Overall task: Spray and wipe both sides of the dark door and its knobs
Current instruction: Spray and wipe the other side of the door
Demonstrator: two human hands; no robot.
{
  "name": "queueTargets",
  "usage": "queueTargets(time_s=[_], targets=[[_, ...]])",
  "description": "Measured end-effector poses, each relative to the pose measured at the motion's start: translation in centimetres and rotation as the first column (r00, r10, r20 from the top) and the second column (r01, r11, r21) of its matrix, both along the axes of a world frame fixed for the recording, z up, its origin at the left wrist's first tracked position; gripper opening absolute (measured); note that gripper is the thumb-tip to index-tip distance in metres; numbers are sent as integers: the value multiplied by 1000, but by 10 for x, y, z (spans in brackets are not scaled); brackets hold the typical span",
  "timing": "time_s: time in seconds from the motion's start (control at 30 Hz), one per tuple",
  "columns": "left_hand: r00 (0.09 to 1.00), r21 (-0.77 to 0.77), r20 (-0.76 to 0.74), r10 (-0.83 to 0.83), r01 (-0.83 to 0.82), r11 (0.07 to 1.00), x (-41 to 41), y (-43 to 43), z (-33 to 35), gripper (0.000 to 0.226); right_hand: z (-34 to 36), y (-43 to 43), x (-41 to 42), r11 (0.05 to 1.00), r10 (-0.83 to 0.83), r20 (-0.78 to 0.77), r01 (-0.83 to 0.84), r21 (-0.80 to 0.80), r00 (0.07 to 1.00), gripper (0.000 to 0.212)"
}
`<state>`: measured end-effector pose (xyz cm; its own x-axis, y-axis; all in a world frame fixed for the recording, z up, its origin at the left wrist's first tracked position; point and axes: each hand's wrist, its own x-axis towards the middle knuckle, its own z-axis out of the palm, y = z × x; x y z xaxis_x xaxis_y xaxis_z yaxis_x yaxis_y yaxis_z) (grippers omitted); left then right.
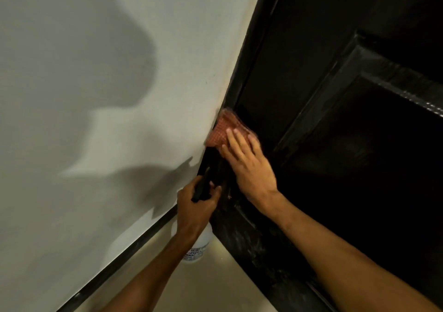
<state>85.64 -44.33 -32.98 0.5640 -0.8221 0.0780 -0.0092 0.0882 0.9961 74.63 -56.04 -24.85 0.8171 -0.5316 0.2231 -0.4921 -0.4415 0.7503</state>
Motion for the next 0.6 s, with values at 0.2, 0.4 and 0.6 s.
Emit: queueTargets(time_s=[0.2,0.4,0.6], targets=[[1000,7,10,-9,9,1000,17,-4,-11,26,-77,-1,2,992,37,-274,-2,127,961,75],[998,13,53,26,-27,1000,23,3,-44,13,-65,-7,6,998,29,-132,-22,55,991,69],[996,16,86,5,-6,1000,18,10,-59,11,-133,25,-19,941,29,-347,92,327,937,73]])
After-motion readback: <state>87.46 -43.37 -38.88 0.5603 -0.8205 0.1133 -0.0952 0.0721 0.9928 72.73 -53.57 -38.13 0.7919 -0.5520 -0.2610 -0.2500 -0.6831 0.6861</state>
